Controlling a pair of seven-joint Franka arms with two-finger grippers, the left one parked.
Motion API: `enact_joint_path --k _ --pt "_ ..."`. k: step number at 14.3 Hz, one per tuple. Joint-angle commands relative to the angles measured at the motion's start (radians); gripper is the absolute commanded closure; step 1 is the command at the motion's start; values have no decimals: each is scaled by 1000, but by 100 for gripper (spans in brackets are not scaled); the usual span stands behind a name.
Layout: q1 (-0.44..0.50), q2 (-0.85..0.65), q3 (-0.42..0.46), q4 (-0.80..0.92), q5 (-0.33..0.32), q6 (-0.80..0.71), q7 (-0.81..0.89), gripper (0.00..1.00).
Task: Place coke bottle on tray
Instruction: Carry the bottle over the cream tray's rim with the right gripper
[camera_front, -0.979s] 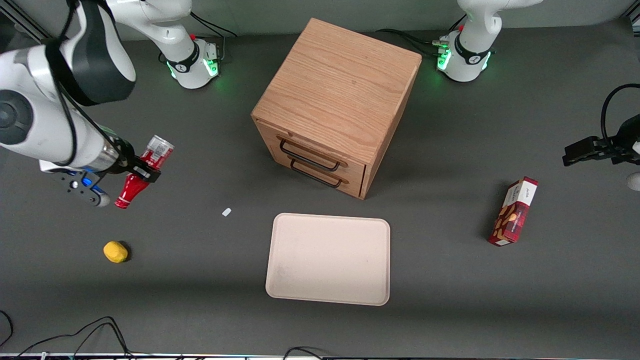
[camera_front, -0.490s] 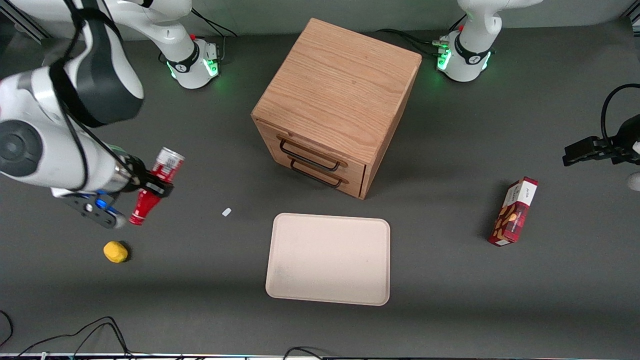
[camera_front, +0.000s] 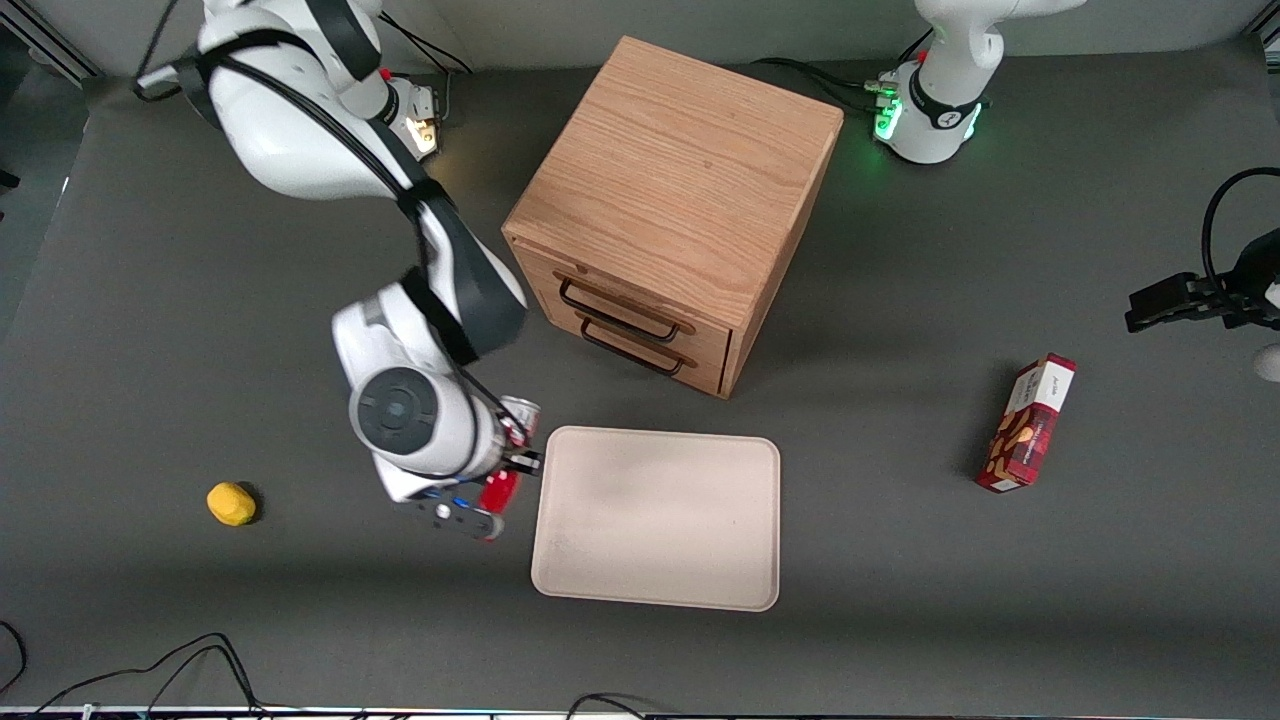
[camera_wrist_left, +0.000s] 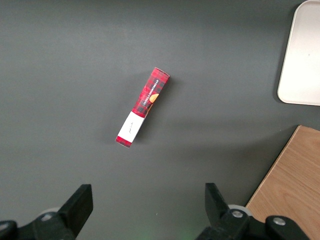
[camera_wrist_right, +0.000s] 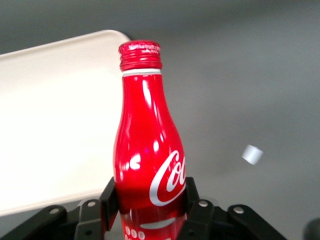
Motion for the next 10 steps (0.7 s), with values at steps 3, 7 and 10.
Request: enact_joint_path --k 3,7,10 --pt "28 124 -20 84 -1 92 -120 100" --pt "46 175 -25 81 -4 124 -143 100" --pt "56 198 -25 67 -4 166 -140 100"
